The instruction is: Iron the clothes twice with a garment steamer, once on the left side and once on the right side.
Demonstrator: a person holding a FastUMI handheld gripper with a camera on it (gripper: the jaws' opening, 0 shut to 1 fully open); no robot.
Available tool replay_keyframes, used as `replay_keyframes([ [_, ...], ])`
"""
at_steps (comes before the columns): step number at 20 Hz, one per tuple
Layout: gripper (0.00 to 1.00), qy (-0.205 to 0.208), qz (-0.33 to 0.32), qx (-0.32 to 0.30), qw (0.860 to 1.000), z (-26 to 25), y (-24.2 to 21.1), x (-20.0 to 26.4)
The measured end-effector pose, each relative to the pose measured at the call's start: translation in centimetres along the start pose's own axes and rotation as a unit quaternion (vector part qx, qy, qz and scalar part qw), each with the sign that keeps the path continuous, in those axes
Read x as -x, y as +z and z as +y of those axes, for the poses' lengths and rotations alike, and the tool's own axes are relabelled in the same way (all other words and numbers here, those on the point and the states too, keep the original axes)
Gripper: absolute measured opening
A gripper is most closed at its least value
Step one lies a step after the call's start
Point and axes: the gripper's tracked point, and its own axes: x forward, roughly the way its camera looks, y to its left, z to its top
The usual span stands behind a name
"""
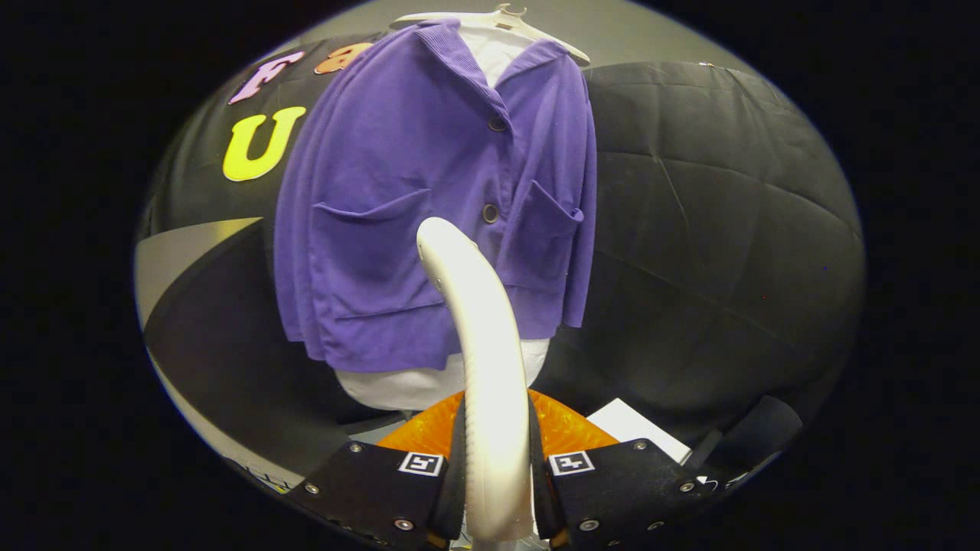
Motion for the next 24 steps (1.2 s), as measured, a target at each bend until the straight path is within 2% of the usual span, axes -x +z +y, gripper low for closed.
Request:
replay_keyframes([
  [5, 0.36, 0.075, -0.04, 0.014, 0.996, 0.4, 2.1, 7.0],
  [9, 0.36, 0.127, -0.08, -0.011, 0.989, 0.3, 5.2, 12.9],
  [20, 0.36, 0.235, -0.157, -0.036, 0.959, 1.0, 11.9, 25.2],
  [24, 0.35, 0.253, -0.179, -0.049, 0.949, 1.9, 14.5, 26.9],
])
